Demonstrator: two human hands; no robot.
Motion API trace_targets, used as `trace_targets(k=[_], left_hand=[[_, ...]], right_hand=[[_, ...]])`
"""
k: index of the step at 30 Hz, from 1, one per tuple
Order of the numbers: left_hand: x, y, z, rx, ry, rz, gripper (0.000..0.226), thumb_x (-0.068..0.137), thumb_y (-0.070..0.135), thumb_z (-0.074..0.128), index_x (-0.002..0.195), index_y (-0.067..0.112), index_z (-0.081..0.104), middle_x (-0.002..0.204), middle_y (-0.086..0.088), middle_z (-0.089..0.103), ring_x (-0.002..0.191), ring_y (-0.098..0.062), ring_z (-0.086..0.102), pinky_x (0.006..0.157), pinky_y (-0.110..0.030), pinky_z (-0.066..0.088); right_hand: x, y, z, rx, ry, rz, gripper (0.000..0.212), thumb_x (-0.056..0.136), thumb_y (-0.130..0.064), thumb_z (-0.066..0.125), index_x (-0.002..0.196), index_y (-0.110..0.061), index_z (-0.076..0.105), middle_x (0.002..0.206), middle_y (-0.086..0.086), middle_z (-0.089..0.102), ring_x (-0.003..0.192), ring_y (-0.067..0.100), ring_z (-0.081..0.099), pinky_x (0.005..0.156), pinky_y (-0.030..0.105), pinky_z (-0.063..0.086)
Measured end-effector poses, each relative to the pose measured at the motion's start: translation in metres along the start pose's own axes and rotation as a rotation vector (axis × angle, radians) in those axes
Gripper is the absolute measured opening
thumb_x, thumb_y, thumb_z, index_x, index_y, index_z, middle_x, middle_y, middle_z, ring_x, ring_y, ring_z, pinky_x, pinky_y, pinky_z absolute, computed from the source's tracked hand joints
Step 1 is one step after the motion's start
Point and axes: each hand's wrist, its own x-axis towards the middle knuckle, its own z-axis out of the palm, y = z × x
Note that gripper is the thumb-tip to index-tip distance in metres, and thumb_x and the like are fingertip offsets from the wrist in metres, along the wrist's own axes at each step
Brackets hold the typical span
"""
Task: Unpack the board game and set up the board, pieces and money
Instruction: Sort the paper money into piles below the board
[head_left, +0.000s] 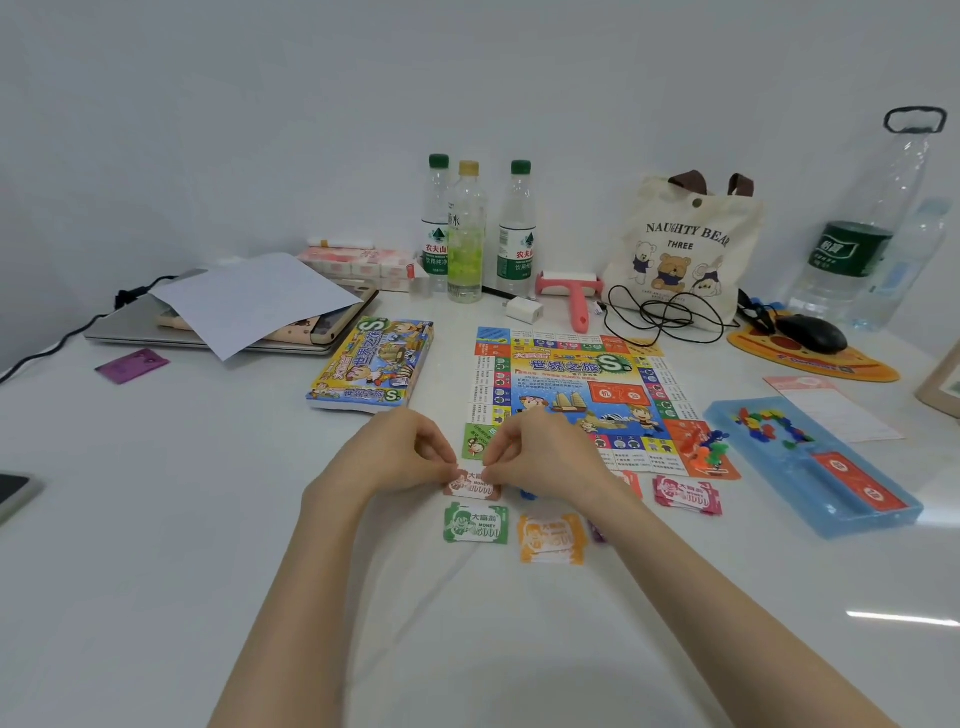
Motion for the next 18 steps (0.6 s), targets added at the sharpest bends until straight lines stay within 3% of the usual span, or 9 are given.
trace_targets(k=[4,8,13,15,18], left_hand=[[-0.001,0.004,0.002,0.048,0.022,-0.023,0.009,0.075,0.029,0.079,0.081,0.029,0.072,0.072,0.013,0.070,0.066,0.004,0.060,0.074,-0.024,0.053],[-0.002,0.006,0.001,0.074,0.014,-0.023,0.009,0.075,0.027,0.077,0.071,0.034,0.072,0.071,0.013,0.070,0.077,-0.003,0.063,0.082,-0.033,0.055],[-0.004,0.008,0.001,0.088,0.068,-0.009,0.007,0.074,0.027,0.077,0.075,0.034,0.075,0.067,0.017,0.068,0.067,0.001,0.058,0.078,-0.030,0.055],[-0.003,0.010,0.000,0.062,0.102,0.018,0.006,0.073,0.030,0.078,0.076,0.035,0.075,0.068,0.018,0.067,0.065,0.001,0.057,0.077,-0.033,0.055],[-0.005,0.020,0.003,-0.018,0.151,0.101,0.007,0.073,0.040,0.079,0.078,0.036,0.075,0.072,0.018,0.068,0.062,-0.001,0.054,0.073,-0.035,0.055]], right_hand=[[-0.001,0.000,0.002,-0.028,0.043,-0.028,0.008,0.076,-0.034,0.076,0.074,-0.031,0.068,0.078,-0.013,0.070,0.081,0.004,0.065,0.073,0.030,0.054],[-0.002,0.003,0.005,-0.047,0.098,-0.065,0.010,0.075,-0.037,0.075,0.083,-0.032,0.069,0.081,-0.014,0.068,0.081,0.004,0.061,0.065,0.025,0.044],[-0.005,0.011,-0.012,0.128,0.084,-0.114,0.005,0.079,-0.029,0.074,0.081,-0.032,0.071,0.086,-0.015,0.069,0.086,0.000,0.061,0.081,0.030,0.053],[-0.009,0.020,-0.025,0.174,0.050,-0.127,0.006,0.081,-0.025,0.074,0.086,-0.029,0.073,0.090,-0.015,0.069,0.084,-0.007,0.060,0.083,0.021,0.051],[-0.016,0.039,-0.042,0.117,-0.008,-0.120,0.018,0.082,-0.022,0.074,0.100,-0.025,0.072,0.108,-0.014,0.066,0.089,-0.013,0.053,0.070,0.001,0.039]])
